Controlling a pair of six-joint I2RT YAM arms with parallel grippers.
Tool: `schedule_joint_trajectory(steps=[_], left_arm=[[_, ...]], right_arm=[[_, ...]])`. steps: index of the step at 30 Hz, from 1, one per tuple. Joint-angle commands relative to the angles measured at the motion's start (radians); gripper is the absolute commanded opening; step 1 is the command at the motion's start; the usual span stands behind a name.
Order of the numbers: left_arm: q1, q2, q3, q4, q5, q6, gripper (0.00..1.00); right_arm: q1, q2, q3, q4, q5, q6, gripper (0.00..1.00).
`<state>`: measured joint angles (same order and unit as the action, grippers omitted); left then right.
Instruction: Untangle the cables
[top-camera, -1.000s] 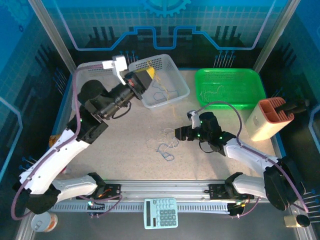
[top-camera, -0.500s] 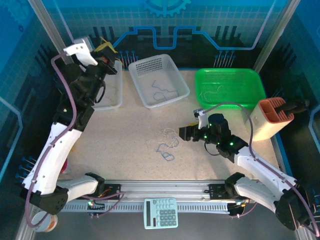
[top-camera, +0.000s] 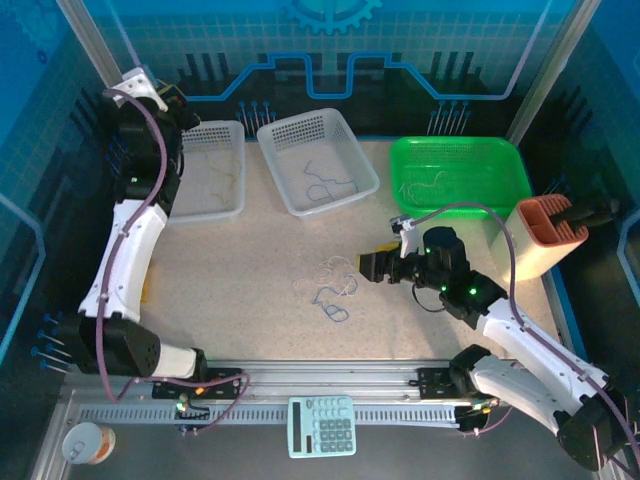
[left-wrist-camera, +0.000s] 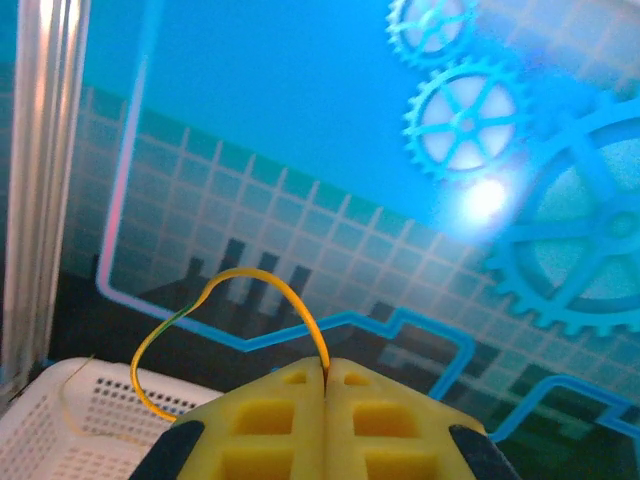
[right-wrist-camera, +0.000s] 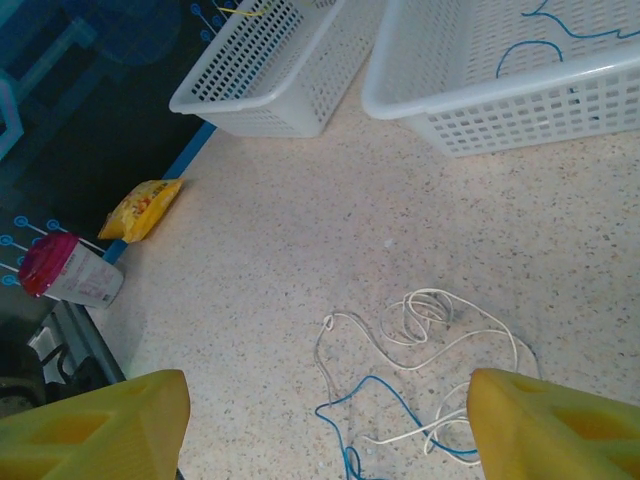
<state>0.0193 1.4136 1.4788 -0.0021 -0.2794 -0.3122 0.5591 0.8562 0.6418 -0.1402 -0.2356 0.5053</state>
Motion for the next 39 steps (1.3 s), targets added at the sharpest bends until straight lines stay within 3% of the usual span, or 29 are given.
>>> schedule_joint_trajectory(steps=[1, 11, 19, 30, 36, 39], left_arm=[[0.026, 0.045, 0.021, 0.056, -0.023, -0.003, 0.00], [0.093, 0.168, 0.049, 0.008, -0.008, 0.002, 0.00], [0.110, 0.174, -0.095, 0.007, 0.028, -0.027, 0.02], [0.110, 0.148, -0.157, -0.027, 0.060, -0.068, 0.74], [0.110, 0.120, -0.086, -0.070, 0.149, -0.097, 0.97], [0.107, 0.096, -0.080, -0.076, 0.215, -0.133, 0.99]], right_arm=[[0.019, -0.018, 0.034, -0.043, -0.004, 0.001, 0.74], [0.021, -0.038, 0.026, -0.077, 0.021, -0.005, 0.74], [0.022, -0.041, 0.042, -0.103, 0.050, -0.003, 0.75], [0.024, -0.046, 0.067, -0.142, 0.073, 0.001, 0.75], [0.025, -0.045, 0.069, -0.158, 0.117, 0.014, 0.75], [0.025, -0.035, 0.079, -0.178, 0.158, 0.024, 0.75]])
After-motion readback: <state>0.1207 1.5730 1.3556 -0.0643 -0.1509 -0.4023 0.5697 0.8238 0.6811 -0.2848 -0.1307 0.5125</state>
